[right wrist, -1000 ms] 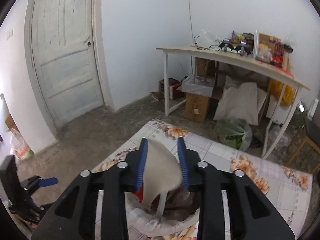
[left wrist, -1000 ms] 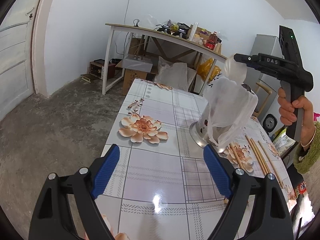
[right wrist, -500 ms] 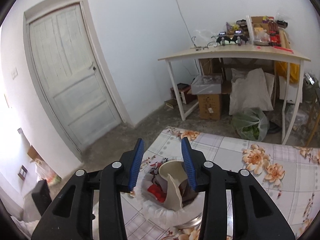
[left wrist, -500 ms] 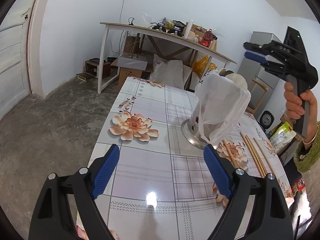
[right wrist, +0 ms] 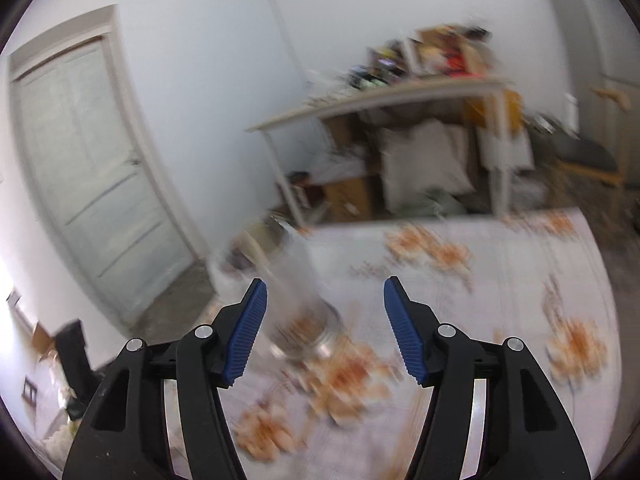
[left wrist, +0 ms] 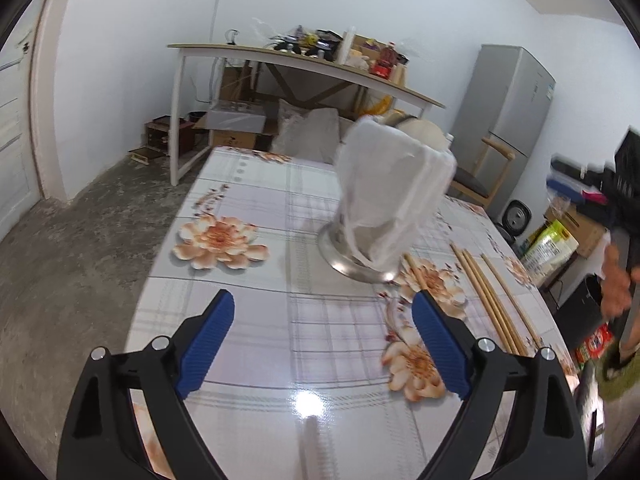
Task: Organize utensils
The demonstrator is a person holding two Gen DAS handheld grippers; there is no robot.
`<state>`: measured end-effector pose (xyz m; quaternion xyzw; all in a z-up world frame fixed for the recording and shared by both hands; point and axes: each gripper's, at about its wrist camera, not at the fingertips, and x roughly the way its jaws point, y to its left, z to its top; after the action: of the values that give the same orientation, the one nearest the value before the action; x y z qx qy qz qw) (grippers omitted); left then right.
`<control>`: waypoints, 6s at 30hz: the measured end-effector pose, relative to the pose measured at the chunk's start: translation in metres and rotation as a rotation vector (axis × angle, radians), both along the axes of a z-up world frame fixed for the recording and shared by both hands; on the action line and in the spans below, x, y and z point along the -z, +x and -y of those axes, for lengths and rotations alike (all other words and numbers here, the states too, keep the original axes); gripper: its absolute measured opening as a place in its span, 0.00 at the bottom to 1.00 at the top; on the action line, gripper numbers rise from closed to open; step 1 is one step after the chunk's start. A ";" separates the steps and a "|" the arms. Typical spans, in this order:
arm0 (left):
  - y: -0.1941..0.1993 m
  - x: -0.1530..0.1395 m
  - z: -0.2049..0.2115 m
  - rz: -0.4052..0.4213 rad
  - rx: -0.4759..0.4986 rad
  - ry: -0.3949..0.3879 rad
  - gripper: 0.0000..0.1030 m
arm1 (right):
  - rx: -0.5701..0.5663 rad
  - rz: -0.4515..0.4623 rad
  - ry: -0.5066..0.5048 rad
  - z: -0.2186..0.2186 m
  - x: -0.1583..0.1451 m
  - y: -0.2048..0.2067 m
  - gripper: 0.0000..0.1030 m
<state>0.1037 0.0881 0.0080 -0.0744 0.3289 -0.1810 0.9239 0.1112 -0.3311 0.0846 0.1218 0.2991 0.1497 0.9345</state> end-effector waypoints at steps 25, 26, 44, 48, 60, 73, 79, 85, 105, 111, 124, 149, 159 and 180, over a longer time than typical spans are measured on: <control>0.035 0.027 0.148 -0.078 0.193 0.204 0.87 | 0.258 -0.242 -0.158 0.067 0.112 -0.044 0.24; 0.038 0.028 0.151 -0.080 0.192 0.210 0.87 | 0.255 -0.257 -0.170 0.068 0.117 -0.040 0.22; 0.077 0.071 0.205 -0.178 0.233 0.396 0.50 | 0.268 -0.327 -0.229 0.069 0.150 -0.023 0.06; 0.077 0.069 0.209 -0.181 0.231 0.400 0.39 | 0.278 -0.329 -0.198 0.074 0.151 -0.023 0.04; 0.069 0.068 0.214 -0.194 0.187 0.413 0.06 | 0.286 -0.337 -0.114 0.080 0.151 -0.031 0.04; 0.006 0.064 0.181 -0.282 0.150 0.380 0.06 | 0.254 -0.371 -0.084 0.064 0.151 -0.072 0.04; -0.008 0.061 0.171 -0.269 0.166 0.338 0.37 | 0.259 -0.377 -0.091 0.059 0.151 -0.078 0.04; -0.013 0.039 0.153 -0.182 0.152 0.200 0.78 | 0.265 -0.383 -0.065 0.062 0.152 -0.077 0.04; 0.004 0.044 0.115 -0.293 0.054 -0.074 0.94 | 0.264 -0.386 -0.060 0.061 0.152 -0.074 0.07; 0.007 0.042 0.109 -0.313 0.080 -0.124 0.94 | 0.266 -0.389 -0.045 0.062 0.153 -0.073 0.07; 0.026 0.048 0.116 -0.347 0.144 -0.136 0.94 | 0.265 -0.388 -0.050 0.062 0.153 -0.072 0.07; 0.066 0.051 0.210 -0.131 0.299 0.382 0.50 | 0.259 -0.390 -0.041 0.062 0.154 -0.073 0.07; 0.073 0.070 0.210 -0.196 0.269 0.399 0.07 | 0.250 -0.383 -0.037 0.063 0.154 -0.074 0.07; 0.050 0.070 0.168 -0.246 0.199 0.284 0.06 | 0.187 -0.384 -0.086 0.071 0.135 -0.042 0.21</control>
<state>0.1542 -0.0797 -0.0619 0.0675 0.4672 -0.2127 0.8555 0.0688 -0.4018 -0.0506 0.1351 0.4651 0.0235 0.8746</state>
